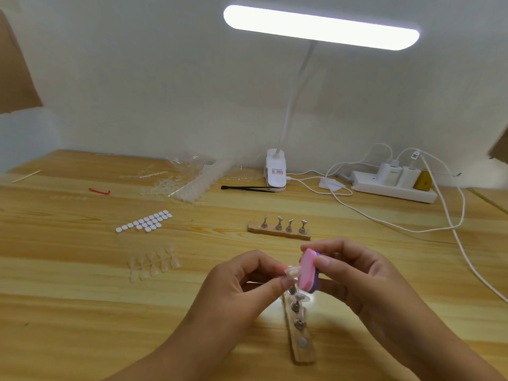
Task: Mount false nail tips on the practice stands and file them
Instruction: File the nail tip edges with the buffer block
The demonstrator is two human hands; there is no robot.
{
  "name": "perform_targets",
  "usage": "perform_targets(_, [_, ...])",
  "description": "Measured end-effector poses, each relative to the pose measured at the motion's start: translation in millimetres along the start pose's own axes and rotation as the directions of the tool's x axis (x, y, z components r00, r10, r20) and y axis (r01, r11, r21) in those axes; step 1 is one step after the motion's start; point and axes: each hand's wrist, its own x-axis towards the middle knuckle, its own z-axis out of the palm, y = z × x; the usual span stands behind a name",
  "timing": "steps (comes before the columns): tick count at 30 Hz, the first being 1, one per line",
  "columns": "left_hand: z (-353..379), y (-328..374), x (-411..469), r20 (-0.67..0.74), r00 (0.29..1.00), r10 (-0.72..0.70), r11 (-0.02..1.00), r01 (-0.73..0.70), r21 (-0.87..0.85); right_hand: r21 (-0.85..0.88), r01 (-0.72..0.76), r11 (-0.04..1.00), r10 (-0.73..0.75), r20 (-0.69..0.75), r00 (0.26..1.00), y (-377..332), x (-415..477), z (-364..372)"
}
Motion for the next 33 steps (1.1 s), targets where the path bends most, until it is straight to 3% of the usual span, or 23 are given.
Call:
perform_targets(3, [1.1,-1.7,-1.5,0.032,0.999,0.01,1.0,-0.011,0.021,0.027,0.012,1.0,-0.011,-0.048,0.999,-0.3,1.1,-2.7])
perform_targets(7, [-0.1,-2.8,-1.9,0.026,0.999,0.026,1.0,-0.026,-0.004,0.009,-0.062,0.998,0.061,0.052,0.997,-3.1,-0.3,-5.1])
perform_targets(11, [-0.2,-3.1,0.2,0.012,0.999,0.042,0.999,-0.042,-0.026,0.044,-0.069,0.997,0.069,0.02,0.997,-1.0,0.6,-5.1])
perform_targets(14, [-3.1,-3.5,1.4,0.017,0.998,0.059,0.998,-0.059,-0.033,0.018,-0.097,0.995,0.095,0.102,0.99,0.7,-0.5,-0.5])
perform_targets(19, [-4.1,-3.9,0.9,0.017,0.997,0.074,0.997,-0.074,-0.017,0.098,-0.046,0.994,0.047,-0.008,0.999,5.5,-0.2,-0.5])
perform_targets(23, [-3.6,-3.4,0.7,0.058,0.994,0.088,0.996,-0.086,-0.026,0.082,-0.067,0.994,0.059,0.096,0.994,5.0,-0.5,0.3])
perform_targets(33, [-3.0,-1.6,0.2,0.065,0.995,0.076,0.997,-0.076,-0.011,0.071,-0.024,0.997,0.021,0.047,0.999,3.8,-1.6,-0.4])
